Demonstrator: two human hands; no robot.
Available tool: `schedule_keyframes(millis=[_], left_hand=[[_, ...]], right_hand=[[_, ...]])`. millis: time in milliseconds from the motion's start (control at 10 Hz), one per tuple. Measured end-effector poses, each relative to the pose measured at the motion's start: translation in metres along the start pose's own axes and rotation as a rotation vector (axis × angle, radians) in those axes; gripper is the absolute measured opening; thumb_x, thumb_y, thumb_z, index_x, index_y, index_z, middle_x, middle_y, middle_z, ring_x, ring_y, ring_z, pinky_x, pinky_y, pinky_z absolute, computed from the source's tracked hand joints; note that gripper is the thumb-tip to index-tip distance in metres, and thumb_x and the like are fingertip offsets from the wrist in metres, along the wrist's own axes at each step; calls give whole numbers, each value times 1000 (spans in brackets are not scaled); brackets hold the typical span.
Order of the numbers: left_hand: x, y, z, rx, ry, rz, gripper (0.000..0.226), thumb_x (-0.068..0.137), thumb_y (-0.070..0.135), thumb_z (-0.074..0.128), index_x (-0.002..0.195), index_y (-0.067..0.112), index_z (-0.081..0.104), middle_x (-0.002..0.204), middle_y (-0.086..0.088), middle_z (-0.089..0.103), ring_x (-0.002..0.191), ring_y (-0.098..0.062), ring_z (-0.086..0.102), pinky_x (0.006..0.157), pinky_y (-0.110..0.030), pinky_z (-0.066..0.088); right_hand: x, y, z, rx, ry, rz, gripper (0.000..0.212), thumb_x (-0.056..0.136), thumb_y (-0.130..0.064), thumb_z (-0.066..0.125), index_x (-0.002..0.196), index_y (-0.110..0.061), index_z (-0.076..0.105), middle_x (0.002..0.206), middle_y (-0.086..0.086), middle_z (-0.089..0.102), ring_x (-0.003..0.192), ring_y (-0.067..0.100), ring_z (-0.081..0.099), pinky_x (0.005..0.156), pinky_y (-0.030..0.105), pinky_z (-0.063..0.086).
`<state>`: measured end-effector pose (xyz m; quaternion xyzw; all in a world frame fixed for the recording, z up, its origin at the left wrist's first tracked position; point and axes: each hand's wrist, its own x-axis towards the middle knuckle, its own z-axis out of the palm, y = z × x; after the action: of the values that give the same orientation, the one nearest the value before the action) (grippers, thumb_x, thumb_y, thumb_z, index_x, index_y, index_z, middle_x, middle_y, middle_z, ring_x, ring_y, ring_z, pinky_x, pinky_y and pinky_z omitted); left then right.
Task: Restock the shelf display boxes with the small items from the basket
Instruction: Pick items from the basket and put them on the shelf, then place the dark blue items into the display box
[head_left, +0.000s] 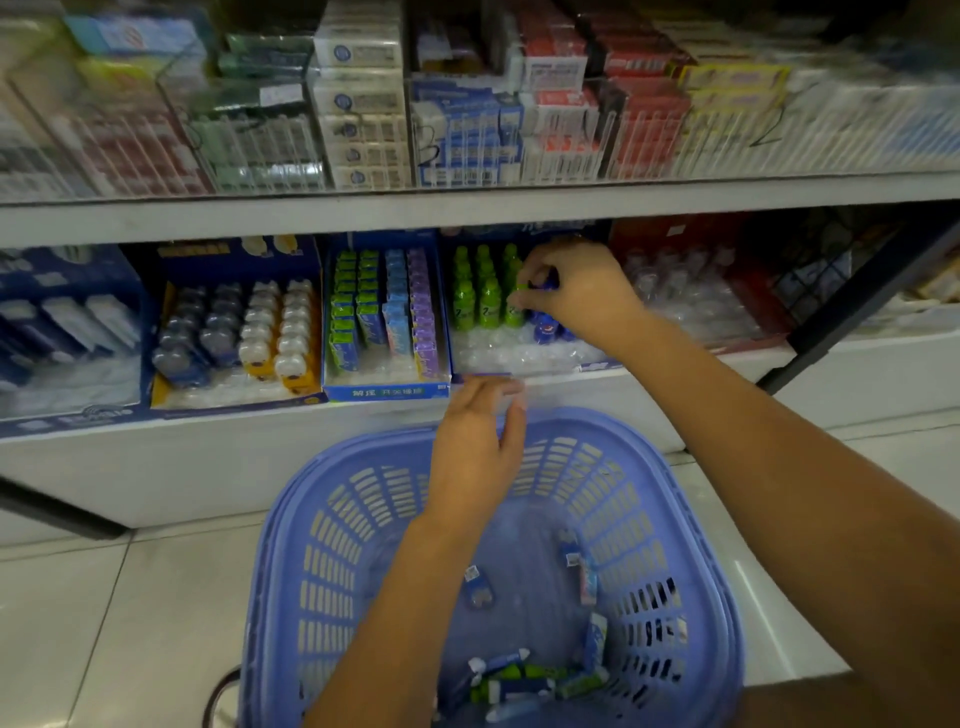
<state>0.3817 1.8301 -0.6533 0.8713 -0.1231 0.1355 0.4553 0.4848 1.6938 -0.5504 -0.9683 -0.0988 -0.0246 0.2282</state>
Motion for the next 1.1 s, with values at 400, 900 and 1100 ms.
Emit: schedule_keyframes(millis=[400,900,1100], left_hand=[[-123,-115,51,358,-1059,-429,44,97,19,47,140,16,43,148,-9,40,132,-29,40,108,-36,34],[-143,-156,73,554,-986,-369,48,90,2,45,135,16,41,141,-14,27,124,-33,37,98,-38,37],[-146,-166,73,507,-889,-533,33,90,16,58,122,13,49,137,-12,36,121,-31,42,97,-32,37]], right_hand=[[-140,79,155,-307,-912,313,49,92,-25,60,133,0,48,136,19,49,121,33,50,101,40,43],[-166,131,242,-225,-670,483,39,102,-24,27,133,-4,39,131,24,47,116,39,50,95,45,41],[-164,126,241,-207,-731,512,45,97,-15,45,139,-8,30,142,21,34,115,41,51,92,47,44]])
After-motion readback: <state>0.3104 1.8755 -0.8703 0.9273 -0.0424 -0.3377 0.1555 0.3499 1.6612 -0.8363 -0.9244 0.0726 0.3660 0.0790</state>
